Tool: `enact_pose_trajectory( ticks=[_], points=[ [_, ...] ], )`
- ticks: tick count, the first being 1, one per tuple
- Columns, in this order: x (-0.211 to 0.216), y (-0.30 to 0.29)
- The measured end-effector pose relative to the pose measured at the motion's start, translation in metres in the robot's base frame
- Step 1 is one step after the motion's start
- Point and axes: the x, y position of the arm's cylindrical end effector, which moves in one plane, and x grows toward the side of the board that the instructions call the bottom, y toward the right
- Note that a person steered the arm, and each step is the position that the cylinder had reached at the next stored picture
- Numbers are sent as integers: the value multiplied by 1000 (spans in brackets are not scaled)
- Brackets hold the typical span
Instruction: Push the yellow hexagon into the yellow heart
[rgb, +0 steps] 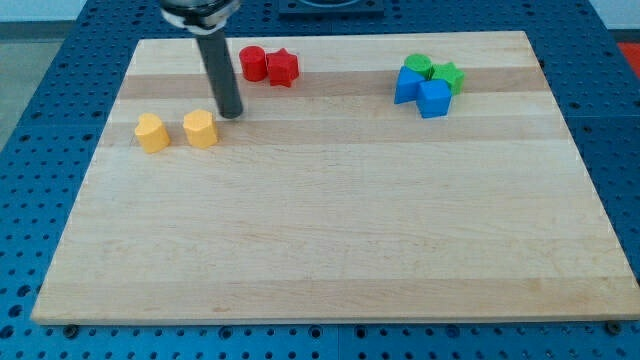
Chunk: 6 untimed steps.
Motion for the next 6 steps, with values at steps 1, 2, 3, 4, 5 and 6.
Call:
enact_pose_trajectory(
  ticks=[1,2,3,4,5,6],
  points=[
    [4,33],
    [28,33],
    [40,25],
    [37,6],
    [35,-24],
    [35,-44]
  ],
)
